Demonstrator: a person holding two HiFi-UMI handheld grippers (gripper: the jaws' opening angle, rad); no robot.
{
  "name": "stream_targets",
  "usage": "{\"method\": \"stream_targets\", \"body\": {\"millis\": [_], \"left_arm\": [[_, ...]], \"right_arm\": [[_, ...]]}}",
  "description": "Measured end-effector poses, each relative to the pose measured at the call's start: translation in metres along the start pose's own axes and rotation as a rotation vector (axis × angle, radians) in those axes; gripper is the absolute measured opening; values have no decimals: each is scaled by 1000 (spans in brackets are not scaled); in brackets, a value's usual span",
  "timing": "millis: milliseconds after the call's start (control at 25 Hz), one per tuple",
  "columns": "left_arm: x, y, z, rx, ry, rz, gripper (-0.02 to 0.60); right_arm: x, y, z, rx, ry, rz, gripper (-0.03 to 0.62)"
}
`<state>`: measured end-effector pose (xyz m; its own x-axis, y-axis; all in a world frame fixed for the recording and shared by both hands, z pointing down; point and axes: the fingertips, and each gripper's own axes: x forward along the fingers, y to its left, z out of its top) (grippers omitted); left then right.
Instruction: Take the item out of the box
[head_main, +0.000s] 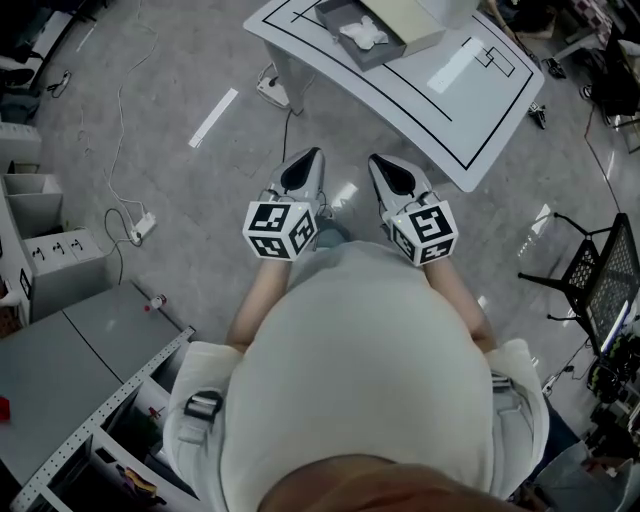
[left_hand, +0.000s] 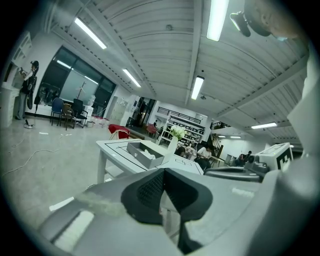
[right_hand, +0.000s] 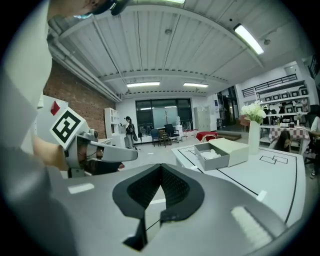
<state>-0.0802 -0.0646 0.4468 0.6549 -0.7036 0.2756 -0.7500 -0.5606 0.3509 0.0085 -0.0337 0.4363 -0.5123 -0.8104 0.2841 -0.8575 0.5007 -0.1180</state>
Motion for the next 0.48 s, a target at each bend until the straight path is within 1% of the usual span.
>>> {"method": "stream_targets", "body": {"millis": [280,480], "left_arm": [[33,28,22,12,13,-45,0],[52,50,34,21,25,-63,0]], "right_arm": [[41,-20,18,6,-16,-36,-2],[66,-29,27,8,-27,-59,-3]]}}
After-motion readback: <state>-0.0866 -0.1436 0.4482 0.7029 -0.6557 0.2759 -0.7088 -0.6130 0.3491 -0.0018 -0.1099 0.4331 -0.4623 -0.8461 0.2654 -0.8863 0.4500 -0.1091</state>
